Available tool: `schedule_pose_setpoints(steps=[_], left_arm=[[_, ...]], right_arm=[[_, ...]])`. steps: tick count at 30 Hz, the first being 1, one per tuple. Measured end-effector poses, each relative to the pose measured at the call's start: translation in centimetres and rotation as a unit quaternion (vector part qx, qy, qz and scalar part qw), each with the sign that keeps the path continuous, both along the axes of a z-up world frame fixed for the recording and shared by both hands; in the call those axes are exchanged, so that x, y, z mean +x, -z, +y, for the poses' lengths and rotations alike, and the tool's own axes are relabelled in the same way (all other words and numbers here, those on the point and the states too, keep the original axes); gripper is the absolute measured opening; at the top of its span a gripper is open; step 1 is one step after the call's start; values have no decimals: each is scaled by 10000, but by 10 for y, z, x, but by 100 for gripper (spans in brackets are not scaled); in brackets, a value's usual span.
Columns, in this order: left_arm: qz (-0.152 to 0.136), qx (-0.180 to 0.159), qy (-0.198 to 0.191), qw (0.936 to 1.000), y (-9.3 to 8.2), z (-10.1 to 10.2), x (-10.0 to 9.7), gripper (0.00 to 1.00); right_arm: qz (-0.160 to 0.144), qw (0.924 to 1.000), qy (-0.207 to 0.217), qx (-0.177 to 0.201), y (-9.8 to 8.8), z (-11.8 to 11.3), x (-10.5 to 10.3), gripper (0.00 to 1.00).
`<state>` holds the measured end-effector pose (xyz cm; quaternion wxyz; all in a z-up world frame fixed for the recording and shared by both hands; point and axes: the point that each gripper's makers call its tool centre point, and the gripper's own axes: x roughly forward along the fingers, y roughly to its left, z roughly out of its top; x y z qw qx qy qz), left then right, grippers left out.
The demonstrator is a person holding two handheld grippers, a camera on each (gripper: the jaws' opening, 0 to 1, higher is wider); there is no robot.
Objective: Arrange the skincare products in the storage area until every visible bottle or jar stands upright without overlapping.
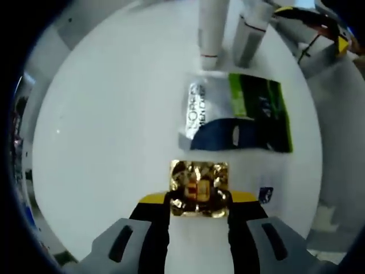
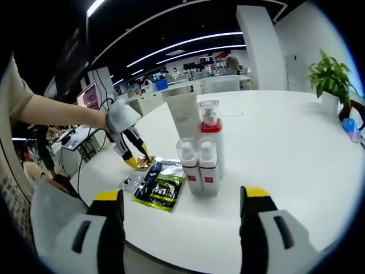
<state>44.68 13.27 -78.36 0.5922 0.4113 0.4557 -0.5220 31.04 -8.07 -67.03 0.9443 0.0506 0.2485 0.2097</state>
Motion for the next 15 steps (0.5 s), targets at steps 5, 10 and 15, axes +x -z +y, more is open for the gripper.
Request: schedule_pose_setpoints(steps=[5,10,15], left_arm=[[19,12,35,10000,1,-3,-1,36],[41,16,128,9999,3,-3,-2,36],[28,-14,141,9999,3,-3,-3,37]], right_arm=[[2,10000,18,0,0,-1,0,84],[1,10000,35,-3,0,-2,1,84],[0,10000,23,-5,1,-2,1,84]])
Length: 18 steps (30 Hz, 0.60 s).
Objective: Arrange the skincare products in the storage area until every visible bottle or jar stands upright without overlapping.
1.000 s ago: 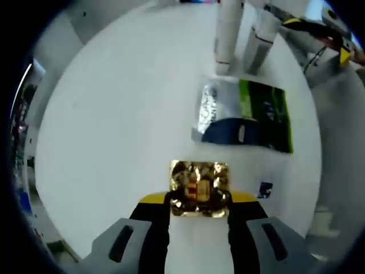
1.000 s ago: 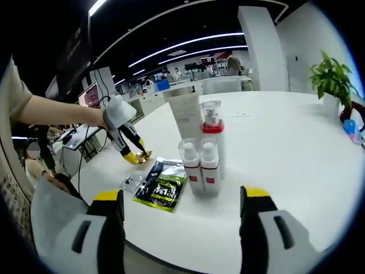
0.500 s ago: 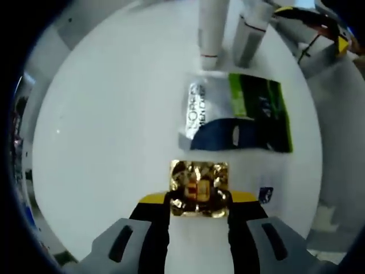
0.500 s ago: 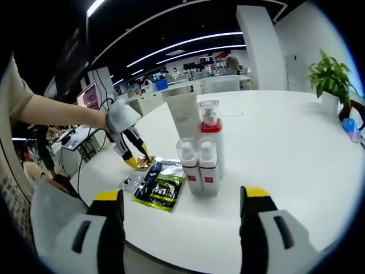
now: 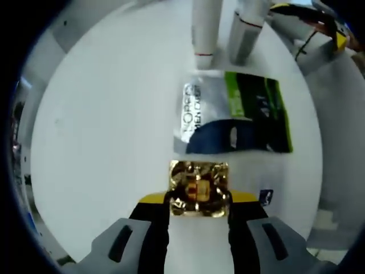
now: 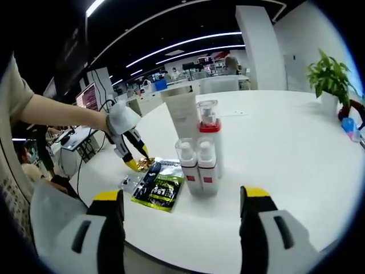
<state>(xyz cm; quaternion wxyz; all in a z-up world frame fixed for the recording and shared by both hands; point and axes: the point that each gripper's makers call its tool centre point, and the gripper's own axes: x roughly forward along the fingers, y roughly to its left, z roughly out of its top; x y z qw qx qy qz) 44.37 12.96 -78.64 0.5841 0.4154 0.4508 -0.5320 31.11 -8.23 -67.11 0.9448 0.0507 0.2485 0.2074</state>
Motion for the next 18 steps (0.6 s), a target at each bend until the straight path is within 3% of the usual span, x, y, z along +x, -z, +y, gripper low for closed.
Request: schedule_pose_setpoints(steps=[18], left_arm=[[-151,-75,-141,9998,-11,3,1,43]], right_arm=[[-38,10000,-70,10,-2,3,-1,84]])
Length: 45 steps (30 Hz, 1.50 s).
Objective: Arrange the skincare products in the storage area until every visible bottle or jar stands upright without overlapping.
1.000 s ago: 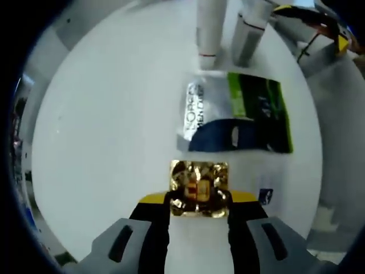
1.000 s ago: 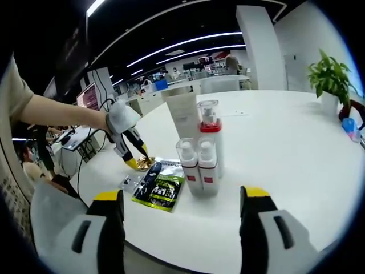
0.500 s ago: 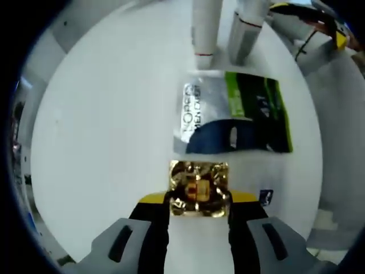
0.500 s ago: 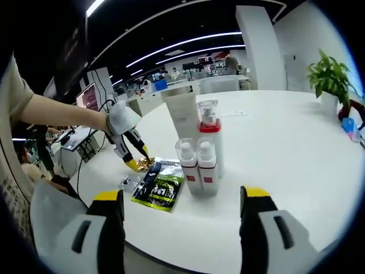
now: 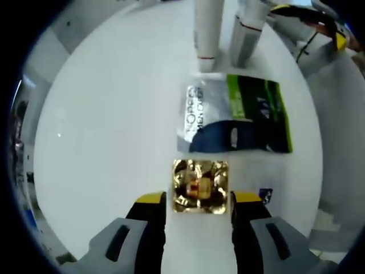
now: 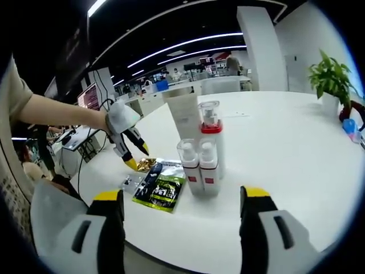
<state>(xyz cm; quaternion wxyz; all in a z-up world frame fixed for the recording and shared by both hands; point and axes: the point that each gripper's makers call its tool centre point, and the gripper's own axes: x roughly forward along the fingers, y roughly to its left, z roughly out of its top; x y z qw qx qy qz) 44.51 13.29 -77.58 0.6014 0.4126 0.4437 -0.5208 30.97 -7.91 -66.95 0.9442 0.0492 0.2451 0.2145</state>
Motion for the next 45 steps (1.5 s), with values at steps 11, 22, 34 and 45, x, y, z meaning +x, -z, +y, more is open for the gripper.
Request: schedule_pose_setpoints(steps=[11,22,34,45], left_arm=[[-178,-553,-905,9942,-26,5,-4,55],[-308,-1704,-2497,9527,-62,23,-30,69],[-627,-2341,-3656,8986,-80,54,-100,84],[-1223,-3470,-4834,7943,-116,65,-156,97]], right_arm=[[-36,9997,-220,39,-2,8,-3,84],[-86,9988,-414,264,-5,14,-5,86],[-74,9977,-646,186,-5,23,-10,86],[-22,9962,-857,118,-3,30,-14,86]])
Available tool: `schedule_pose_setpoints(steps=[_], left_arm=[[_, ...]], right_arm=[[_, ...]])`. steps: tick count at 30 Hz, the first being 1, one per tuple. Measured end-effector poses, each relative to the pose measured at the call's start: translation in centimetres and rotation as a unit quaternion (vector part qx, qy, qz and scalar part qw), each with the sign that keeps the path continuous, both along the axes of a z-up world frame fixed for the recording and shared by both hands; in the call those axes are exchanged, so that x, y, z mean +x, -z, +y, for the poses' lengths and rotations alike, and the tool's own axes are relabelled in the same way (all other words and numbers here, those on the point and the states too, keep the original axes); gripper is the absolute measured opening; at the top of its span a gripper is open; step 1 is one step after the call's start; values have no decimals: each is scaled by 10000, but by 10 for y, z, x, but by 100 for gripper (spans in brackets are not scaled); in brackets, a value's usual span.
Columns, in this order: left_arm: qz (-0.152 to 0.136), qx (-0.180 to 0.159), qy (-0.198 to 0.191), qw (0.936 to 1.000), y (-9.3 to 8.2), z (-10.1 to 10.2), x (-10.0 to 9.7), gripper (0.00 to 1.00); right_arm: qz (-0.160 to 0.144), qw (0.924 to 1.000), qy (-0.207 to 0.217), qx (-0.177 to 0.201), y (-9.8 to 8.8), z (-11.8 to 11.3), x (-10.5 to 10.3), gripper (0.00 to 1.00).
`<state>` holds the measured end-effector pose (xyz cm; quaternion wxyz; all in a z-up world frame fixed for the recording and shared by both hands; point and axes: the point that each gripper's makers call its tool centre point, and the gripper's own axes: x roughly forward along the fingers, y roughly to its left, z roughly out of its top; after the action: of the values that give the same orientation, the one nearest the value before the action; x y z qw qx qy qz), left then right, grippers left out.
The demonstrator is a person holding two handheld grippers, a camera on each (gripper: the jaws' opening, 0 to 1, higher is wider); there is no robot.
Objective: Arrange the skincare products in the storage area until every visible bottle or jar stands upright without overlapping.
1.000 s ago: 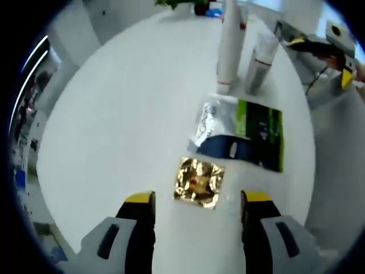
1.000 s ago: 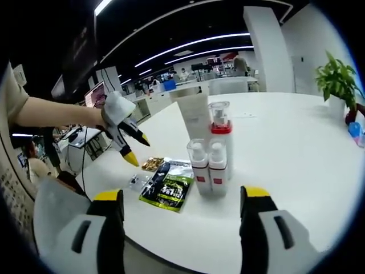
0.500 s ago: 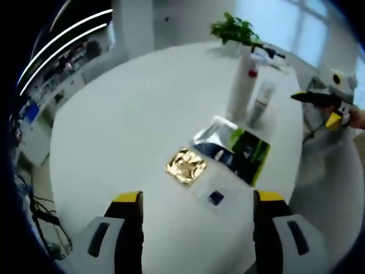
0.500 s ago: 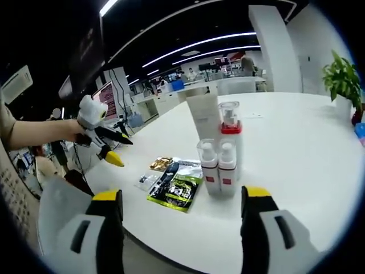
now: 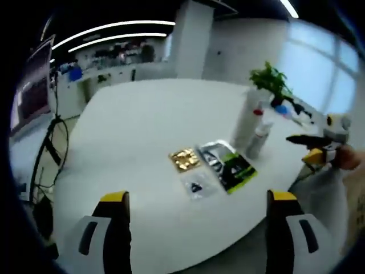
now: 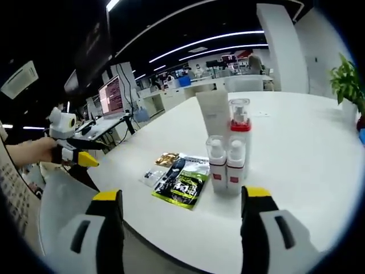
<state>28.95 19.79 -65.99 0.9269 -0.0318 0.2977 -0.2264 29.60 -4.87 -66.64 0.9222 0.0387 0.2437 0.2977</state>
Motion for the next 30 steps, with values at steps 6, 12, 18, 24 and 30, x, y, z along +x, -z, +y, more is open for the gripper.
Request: schedule_pose_setpoints(steps=[6,12,18,24,30], left_arm=[[-595,487,16,9970,-13,2,-9,97],[-512,496,-115,9974,-5,7,-6,97],[-388,349,-271,9983,1,15,-7,94],[-541,577,6,9969,0,5,-9,93],[-561,500,134,9971,-1,2,-12,92]], right_arm=[[56,10000,36,52,1,-1,1,85],[34,10000,57,52,0,-2,1,86],[20,9999,94,55,0,-3,2,85],[21,9999,105,68,0,-4,2,85],[35,10000,79,28,2,-4,2,85]])
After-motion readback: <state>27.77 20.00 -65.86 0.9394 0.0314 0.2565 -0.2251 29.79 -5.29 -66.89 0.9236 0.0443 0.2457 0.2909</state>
